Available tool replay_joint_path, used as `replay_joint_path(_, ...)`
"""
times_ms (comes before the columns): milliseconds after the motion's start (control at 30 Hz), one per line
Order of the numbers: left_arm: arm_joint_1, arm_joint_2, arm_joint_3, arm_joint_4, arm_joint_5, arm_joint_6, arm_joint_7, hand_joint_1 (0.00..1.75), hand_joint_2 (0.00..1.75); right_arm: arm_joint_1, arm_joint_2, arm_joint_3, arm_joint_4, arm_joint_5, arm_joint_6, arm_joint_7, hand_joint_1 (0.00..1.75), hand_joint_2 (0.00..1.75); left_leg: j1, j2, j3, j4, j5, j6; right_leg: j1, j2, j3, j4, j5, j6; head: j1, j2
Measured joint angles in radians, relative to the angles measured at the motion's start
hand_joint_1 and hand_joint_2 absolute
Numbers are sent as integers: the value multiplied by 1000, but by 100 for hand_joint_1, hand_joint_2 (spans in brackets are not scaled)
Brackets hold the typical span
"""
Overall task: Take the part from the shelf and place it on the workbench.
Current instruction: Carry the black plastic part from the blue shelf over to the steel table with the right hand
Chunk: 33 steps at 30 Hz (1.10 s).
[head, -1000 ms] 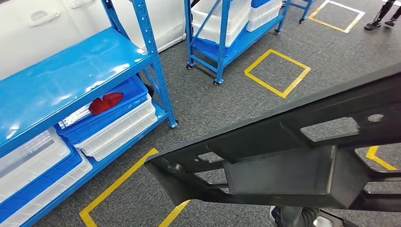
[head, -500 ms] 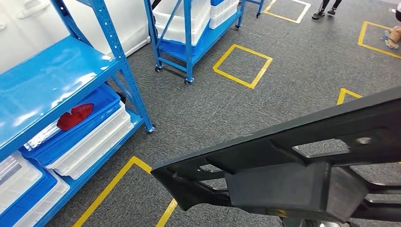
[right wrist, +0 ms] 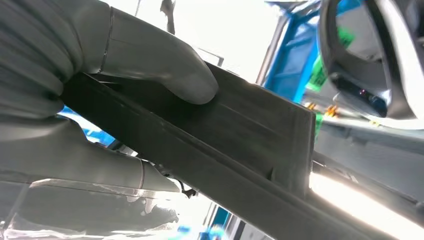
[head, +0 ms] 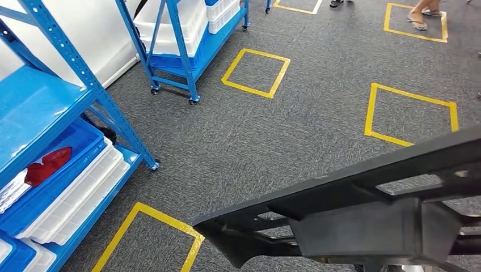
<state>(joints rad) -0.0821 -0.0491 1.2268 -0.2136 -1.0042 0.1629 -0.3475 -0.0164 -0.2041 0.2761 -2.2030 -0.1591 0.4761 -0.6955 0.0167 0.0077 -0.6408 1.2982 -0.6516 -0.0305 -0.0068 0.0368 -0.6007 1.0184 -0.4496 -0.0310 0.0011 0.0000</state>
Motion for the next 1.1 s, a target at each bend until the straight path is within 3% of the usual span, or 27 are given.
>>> replay_joint_path(33,2,-2,0,0,0,0,3,0,175,11,11,-10,1,7,13,0,175,175,-1,-2,0,-11,22,5,2,14,1,1,0,0,0,0)
replay_joint_path(67,2,-3,0,0,0,0,8,0,175,22,24,-20,1,16,27,0,175,175,-2,-7,18,-61,59,10,4,28,3,1,0,0,0,0)
replay_joint_path(133,4,-6,0,0,-2,-3,23,0,175,39,53,-36,1,33,51,0,175,175,-5,-53,76,-205,136,25,4,55,4,3,0,1,1,0)
replay_joint_path(200,6,-8,-1,0,-7,-12,33,0,175,55,70,-49,-1,45,59,0,175,175,-7,-99,109,-287,161,31,0,80,-2,4,3,10,2,0)
replay_joint_path(233,6,-9,-1,0,-10,-19,36,0,175,65,75,-56,-3,48,58,0,175,175,-9,-104,111,-296,159,32,-3,92,-7,3,7,17,2,0)
replay_joint_path(267,6,-9,-2,0,-12,-25,37,0,175,73,78,-62,-6,49,56,0,175,175,-10,-92,115,-302,161,33,-6,106,-10,0,11,25,1,0)
replay_joint_path(300,5,-10,-3,0,-13,-30,38,0,175,79,79,-68,-9,47,54,0,175,175,-9,-78,118,-309,166,37,-8,107,-13,0,12,31,1,0)
replay_joint_path(333,3,-11,-4,0,-14,-34,39,0,175,80,79,-73,-11,44,51,0,175,175,-8,-64,121,-318,172,43,-6,90,-20,12,2,36,2,0)
replay_joint_path(400,1,-13,-4,0,-14,-39,38,0,175,71,78,-81,-11,33,44,0,175,175,-6,-31,126,-331,180,51,-3,24,-59,96,-50,41,5,0)
replay_joint_path(433,2,-13,-4,0,-14,-41,37,0,175,65,77,-84,-8,28,39,0,175,175,-9,-15,125,-332,180,53,-3,-6,-91,165,-86,45,6,0)
replay_joint_path(467,3,-13,-4,0,-15,-42,37,0,175,60,76,-86,-5,23,35,0,175,175,-10,1,125,-332,179,54,-5,-20,-120,231,-114,49,6,0)
replay_joint_path(500,3,-12,-4,0,-15,-43,37,0,175,52,72,-87,-1,17,30,0,175,175,-12,17,124,-331,179,55,-9,-28,-137,272,-126,53,6,0)
replay_joint_path(533,2,-12,-4,0,-15,-43,37,0,175,43,66,-88,4,12,26,0,175,175,-13,32,124,-330,177,54,-12,-32,-136,278,-120,57,6,0)
replay_joint_path(567,-1,-12,-4,0,-15,-43,37,0,175,32,59,-90,9,5,20,0,175,175,-13,45,124,-328,176,53,-15,-37,-111,239,-95,59,6,0)
replay_joint_path(633,-8,-13,-4,0,-14,-43,37,0,175,15,44,-96,17,-8,7,0,175,175,-13,64,125,-323,169,47,-14,-69,-26,96,-41,59,6,0)
replay_joint_path(667,-10,-13,-4,0,-13,-43,37,0,175,10,39,-99,19,-13,1,0,175,175,-15,71,126,-318,165,41,-11,-85,7,37,-26,54,6,0)
replay_joint_path(733,-12,-13,-4,0,-13,-45,39,0,175,5,33,-102,20,-20,-8,0,175,175,-20,85,127,-313,159,31,-3,-97,26,-5,-26,41,5,0)
replay_joint_path(800,-14,-13,-4,0,-13,-49,43,0,175,1,28,-104,20,-26,-11,0,175,175,-19,94,128,-310,153,21,-3,-75,23,-7,-23,29,4,0)
replay_joint_path(867,-15,-13,-4,0,-13,-52,45,0,175,-3,25,-106,20,-29,-11,0,175,175,-13,62,114,-270,122,13,-6,-57,24,-11,-20,17,3,0)
replay_joint_path(933,-14,-14,-4,0,-13,-55,46,0,175,-8,23,-106,21,-29,-10,0,175,175,-9,15,62,-153,59,9,-7,-39,25,-12,-18,9,0,0)
replay_joint_path(1000,-10,-15,-4,0,-13,-56,48,0,175,-8,23,-106,22,-29,-10,0,175,175,-8,2,-2,-26,17,6,-5,-15,25,-12,-18,7,-1,0)
replay_joint_path(1033,-9,-15,-4,0,-13,-56,49,0,175,-8,23,-106,23,-28,-9,0,175,175,-7,0,-16,-4,23,6,-4,-1,26,-12,-18,7,-1,0)
replay_joint_path(1067,-9,-15,-4,0,-12,-57,49,0,175,-8,23,-106,24,-26,-8,0,175,175,-6,-2,-12,-25,51,7,-4,14,28,-11,-19,7,-1,0)
replay_joint_path(1100,-9,-14,-4,0,-12,-58,48,0,175,-7,23,-106,24,-23,-5,0,175,175,-5,-10,9,-81,92,8,-5,28,30,-10,-20,9,-2,0)
